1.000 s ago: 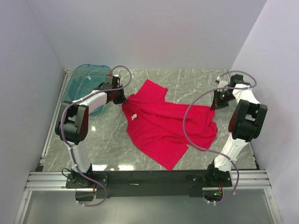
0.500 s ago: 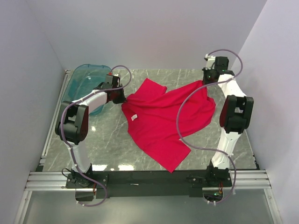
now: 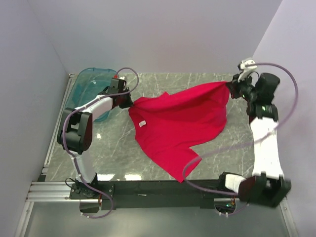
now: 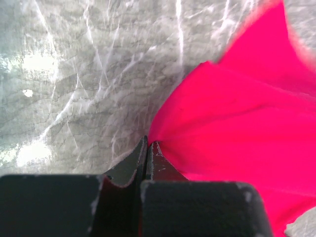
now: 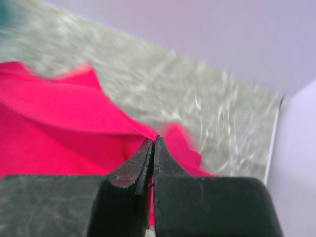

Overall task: Fold and stack the t-shirts
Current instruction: Flatten the tshirt out

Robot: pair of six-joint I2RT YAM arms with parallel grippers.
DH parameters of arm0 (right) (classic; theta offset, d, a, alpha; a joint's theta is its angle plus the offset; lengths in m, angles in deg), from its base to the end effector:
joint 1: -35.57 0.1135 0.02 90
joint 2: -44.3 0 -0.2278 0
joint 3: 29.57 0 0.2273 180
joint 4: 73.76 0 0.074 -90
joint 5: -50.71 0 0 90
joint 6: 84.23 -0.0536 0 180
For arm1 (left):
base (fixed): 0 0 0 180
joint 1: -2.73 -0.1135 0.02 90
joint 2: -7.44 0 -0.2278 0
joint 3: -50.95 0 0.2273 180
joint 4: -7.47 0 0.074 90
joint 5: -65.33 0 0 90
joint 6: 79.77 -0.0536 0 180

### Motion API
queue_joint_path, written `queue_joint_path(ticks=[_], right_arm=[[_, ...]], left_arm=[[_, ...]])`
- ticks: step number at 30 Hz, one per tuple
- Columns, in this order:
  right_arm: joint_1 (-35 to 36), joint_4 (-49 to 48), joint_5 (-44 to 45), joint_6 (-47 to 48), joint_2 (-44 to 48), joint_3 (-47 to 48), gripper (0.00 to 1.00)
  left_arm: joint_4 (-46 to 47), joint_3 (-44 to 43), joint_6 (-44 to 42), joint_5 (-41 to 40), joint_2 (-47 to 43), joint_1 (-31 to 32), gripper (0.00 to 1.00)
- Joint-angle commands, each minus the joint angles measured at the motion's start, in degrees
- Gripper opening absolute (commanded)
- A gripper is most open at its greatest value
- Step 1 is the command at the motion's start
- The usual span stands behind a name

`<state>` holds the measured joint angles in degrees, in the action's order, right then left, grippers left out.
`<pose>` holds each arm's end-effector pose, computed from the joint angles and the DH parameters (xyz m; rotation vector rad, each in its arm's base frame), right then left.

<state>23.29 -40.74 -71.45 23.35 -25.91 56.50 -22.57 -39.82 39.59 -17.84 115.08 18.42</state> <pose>0.2753 -0.0307 0.3547 -0.4620 1.7667 0.1580 0.3771 -0.1125 0.1717 -0.2336 2.4330 -0.5043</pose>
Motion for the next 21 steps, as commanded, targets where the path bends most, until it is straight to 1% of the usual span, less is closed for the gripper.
queue_joint_path(ticks=[1, 3, 4, 6, 7, 8, 10, 11, 12, 13, 14, 15, 16, 18, 19, 21], right_arm=[[0.4, 4.2, -9.1, 2.6, 9.7, -3.3, 0.00], [0.6, 7.1, -10.6, 1.2, 13.2, -2.4, 0.00], [0.6, 9.0, -13.7, 1.1, 13.4, -1.1, 0.00], [1.3, 9.9, -13.7, -1.7, 14.7, 0.8, 0.00], [1.7, 9.5, -12.5, -2.4, 15.0, 1.2, 0.00], [2.2, 8.1, -6.9, -4.0, 15.1, 1.1, 0.00], [2.3, 6.1, -2.2, -5.9, 14.8, 1.0, 0.00], [2.2, 5.2, 1.7, -6.3, 14.6, 1.6, 0.00], [2.3, 5.4, 1.0, -7.9, 14.8, 2.3, 0.00], [2.2, 6.3, -1.0, -8.2, 14.9, 5.2, 0.00], [2.3, 8.1, -5.9, -9.5, 15.2, 7.2, 0.00], [2.3, 8.7, -8.7, -10.8, 14.5, 9.2, 0.00], [2.4, 9.2, -10.5, -12.2, 13.9, 13.4, 0.00], [2.7, 9.8, -14.7, -15.4, 12.0, 17.7, 0.00], [2.8, 10.1, -15.9, -16.3, 11.4, 22.1, 0.00], [3.3, 11.2, -21.9, -17.4, 9.9, 26.6, 0.00]], left_arm=[[4.0, 1.1, -0.4, 0.1, -5.2, -0.2, 0.00], [4.3, 1.4, -0.4, 0.3, -5.8, -0.2, 0.00], [4.5, 1.5, -0.2, 0.5, -6.1, -0.2, 0.00], [4.6, 1.5, 0.0, 0.6, -6.5, -0.2, 0.00], [4.5, 1.5, 0.1, 0.6, -6.5, -0.2, 0.00], [4.6, 1.5, 0.3, 0.7, -6.5, -0.2, 0.00], [4.7, 1.5, 0.3, 0.9, -6.4, -0.2, 0.00], [4.8, 1.6, 0.4, 0.9, -6.0, -0.2, 0.00], [4.8, 1.7, 0.4, 0.9, -6.0, -0.2, 0.00], [4.9, 1.6, 0.3, 0.9, -5.9, -0.2, 0.00], [4.9, 1.6, 0.2, 0.8, -5.5, -0.2, 0.00], [5.0, 1.6, 0.2, 0.7, -5.3, -0.2, 0.00], [5.1, 1.5, 0.3, 0.7, -5.2, -0.2, 0.00], [5.2, 0.8, 0.4, 1.0, -4.5, -0.3, 0.00], [5.2, 0.6, 0.5, 1.1, -4.5, -0.2, 0.00], [5.9, 0.6, 0.7, 1.3, -5.0, -0.3, 0.00]])
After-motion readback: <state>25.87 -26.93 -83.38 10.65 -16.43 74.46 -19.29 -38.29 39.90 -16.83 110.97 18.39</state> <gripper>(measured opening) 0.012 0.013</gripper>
